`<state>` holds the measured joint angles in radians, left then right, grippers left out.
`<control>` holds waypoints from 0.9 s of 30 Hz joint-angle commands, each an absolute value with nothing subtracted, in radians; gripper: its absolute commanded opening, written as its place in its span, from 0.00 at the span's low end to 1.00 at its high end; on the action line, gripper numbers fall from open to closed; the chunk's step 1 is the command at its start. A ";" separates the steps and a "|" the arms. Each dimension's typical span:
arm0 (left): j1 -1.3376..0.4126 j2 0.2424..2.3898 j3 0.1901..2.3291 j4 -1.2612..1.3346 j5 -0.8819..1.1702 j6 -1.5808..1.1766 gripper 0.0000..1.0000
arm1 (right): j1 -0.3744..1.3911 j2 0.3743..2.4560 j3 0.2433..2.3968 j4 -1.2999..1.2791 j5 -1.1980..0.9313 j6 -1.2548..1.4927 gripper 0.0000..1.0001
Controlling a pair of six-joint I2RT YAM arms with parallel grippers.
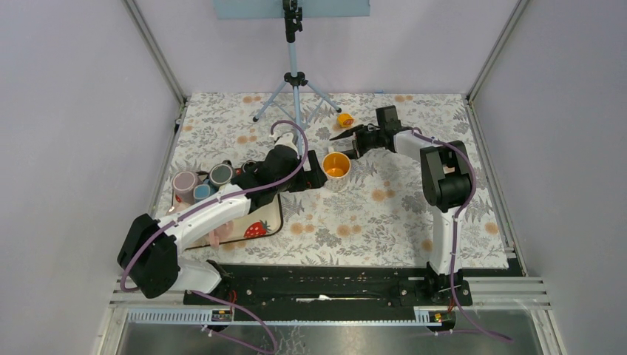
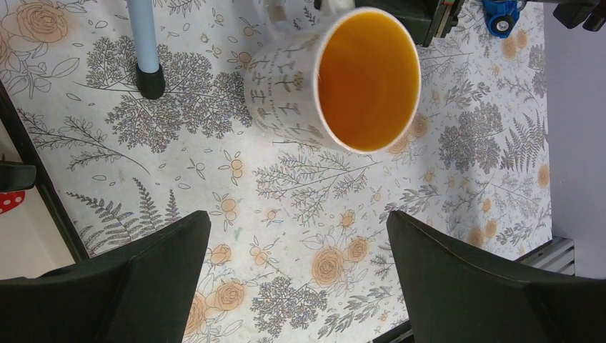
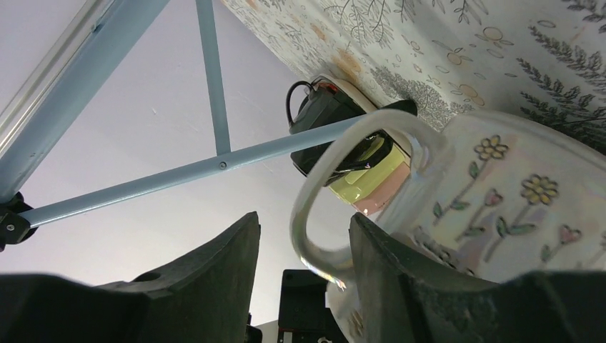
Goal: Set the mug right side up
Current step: Place the cup at the center of the board.
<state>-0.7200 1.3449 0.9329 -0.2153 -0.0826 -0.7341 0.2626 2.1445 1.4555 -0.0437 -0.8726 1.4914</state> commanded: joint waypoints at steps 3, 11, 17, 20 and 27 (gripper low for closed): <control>-0.724 1.345 0.955 -0.167 -0.093 -0.732 0.99 | 0.241 2.143 1.483 -0.099 -0.877 1.431 0.58; -0.723 1.335 0.947 -0.167 -0.092 -0.732 0.99 | 0.222 2.139 1.484 -0.151 -0.854 1.373 0.59; -0.723 1.315 0.943 -0.179 -0.095 -0.730 0.99 | 0.209 2.108 1.468 -0.179 -0.820 1.329 0.59; -0.723 1.299 0.945 -0.189 -0.100 -0.729 0.99 | 0.206 2.089 1.469 -0.215 -0.793 1.294 0.59; -0.723 1.263 0.957 -0.227 -0.116 -0.723 0.99 | 0.193 2.014 1.422 -0.242 -0.732 1.230 0.59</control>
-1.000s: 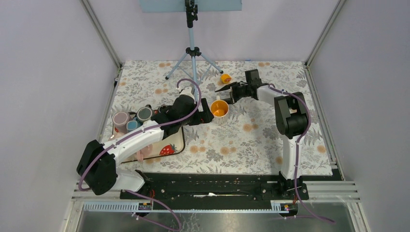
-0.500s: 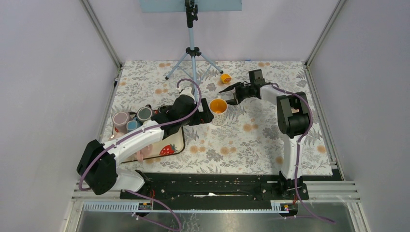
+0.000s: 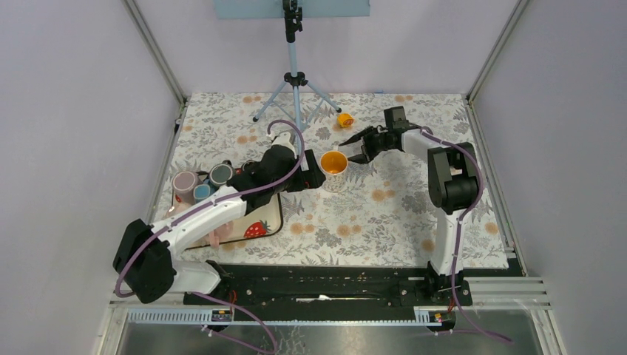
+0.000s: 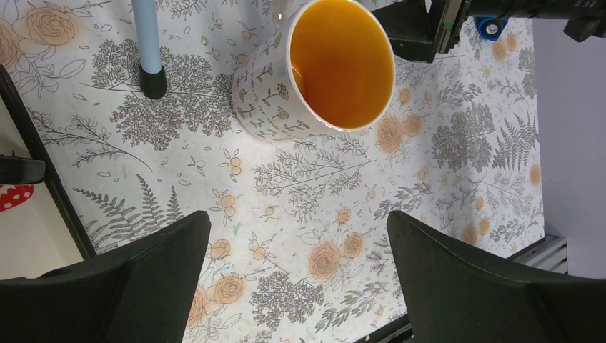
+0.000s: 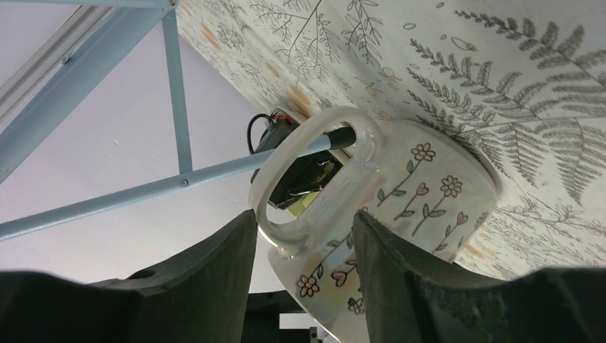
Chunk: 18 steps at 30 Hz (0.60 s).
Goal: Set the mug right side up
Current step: Place the cup at the center of the board.
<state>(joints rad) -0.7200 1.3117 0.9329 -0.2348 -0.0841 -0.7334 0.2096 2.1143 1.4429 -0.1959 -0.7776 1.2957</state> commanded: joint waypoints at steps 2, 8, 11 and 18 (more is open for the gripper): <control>-0.724 1.247 0.958 -0.236 -0.123 -0.727 0.99 | 0.186 1.977 1.398 -0.239 -0.710 1.209 0.60; -0.723 1.202 0.966 -0.289 -0.163 -0.749 0.99 | 0.181 1.852 1.358 -0.334 -0.557 1.085 0.67; -0.724 1.182 0.971 -0.319 -0.187 -0.754 0.99 | 0.181 1.771 1.324 -0.364 -0.464 1.030 0.77; -0.723 1.154 0.973 -0.407 -0.235 -0.800 0.99 | 0.181 1.581 1.252 -0.419 -0.287 0.909 0.96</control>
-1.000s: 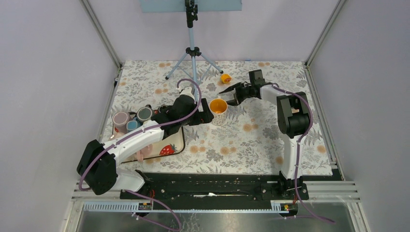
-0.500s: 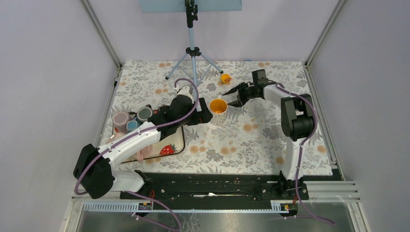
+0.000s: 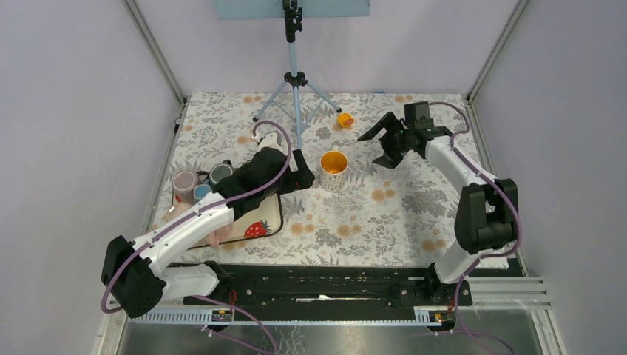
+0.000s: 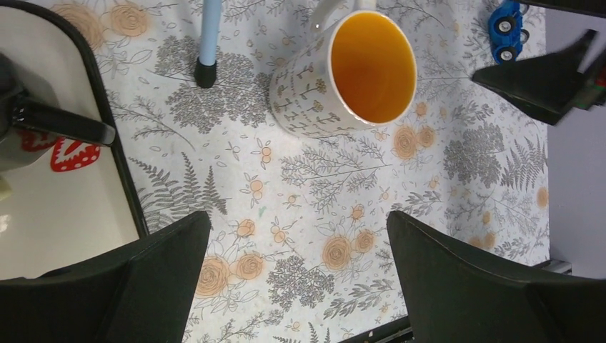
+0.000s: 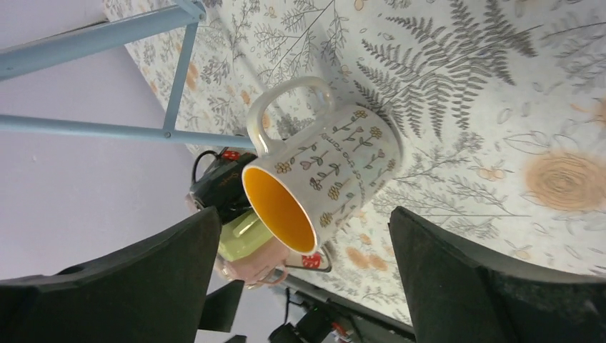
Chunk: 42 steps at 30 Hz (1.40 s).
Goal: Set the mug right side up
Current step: Place the cup at the center of the board, then turn over the cup on the tray.
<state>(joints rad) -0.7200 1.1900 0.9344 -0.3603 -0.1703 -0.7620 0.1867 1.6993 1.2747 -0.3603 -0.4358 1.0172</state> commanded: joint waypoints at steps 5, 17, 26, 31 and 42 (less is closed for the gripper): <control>-0.724 1.176 0.989 -0.497 -0.358 -0.888 0.99 | 0.191 1.444 1.214 -0.428 -0.159 0.846 1.00; -0.725 1.559 1.400 -1.042 -0.690 -1.349 0.99 | 0.257 1.293 1.170 -0.450 -0.005 0.789 1.00; -0.706 1.773 1.551 -1.226 -0.706 -1.547 0.99 | 0.258 1.202 1.108 -0.422 -0.005 0.787 1.00; -0.656 1.794 1.509 -1.199 -0.678 -1.562 0.99 | 0.258 1.168 1.098 -0.421 -0.005 0.764 1.00; -0.572 1.838 1.503 -1.159 -0.693 -1.561 0.99 | 0.258 1.129 1.065 -0.387 -0.043 0.757 1.00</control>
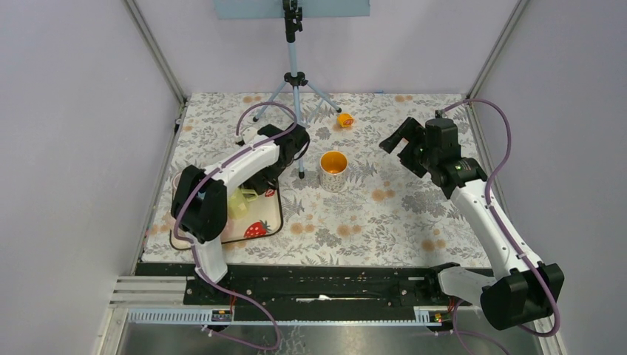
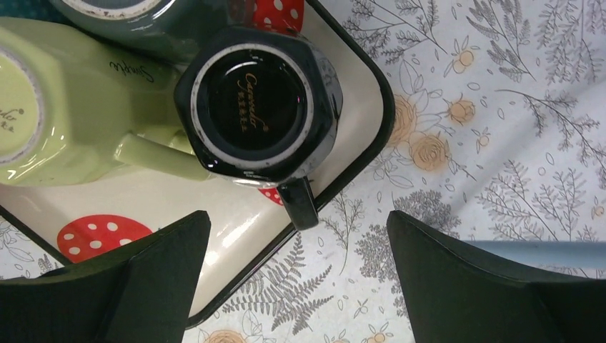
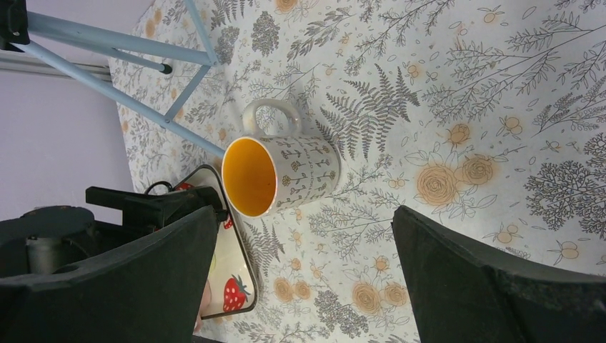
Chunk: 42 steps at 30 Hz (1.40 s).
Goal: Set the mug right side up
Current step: Turn over the cup on the tray.
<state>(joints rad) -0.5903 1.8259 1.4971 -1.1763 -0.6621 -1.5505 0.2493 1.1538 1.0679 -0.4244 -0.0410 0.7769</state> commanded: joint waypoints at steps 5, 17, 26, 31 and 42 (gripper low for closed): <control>-0.531 1.852 1.474 -1.098 -0.650 -1.530 0.99 | 0.258 1.128 1.060 -0.381 -0.054 0.755 1.00; -0.494 1.881 1.441 -1.018 -0.581 -1.513 0.75 | 0.258 1.141 1.038 -0.358 -0.078 0.760 1.00; -0.485 1.871 1.391 -0.982 -0.526 -1.500 0.52 | 0.258 1.149 1.011 -0.345 -0.084 0.763 1.00; -0.504 1.842 1.346 -0.978 -0.514 -1.499 0.49 | 0.258 1.154 0.996 -0.340 -0.086 0.767 1.00; -0.555 1.701 1.196 -0.913 -0.512 -1.455 0.49 | 0.259 1.155 0.978 -0.334 -0.094 0.771 1.00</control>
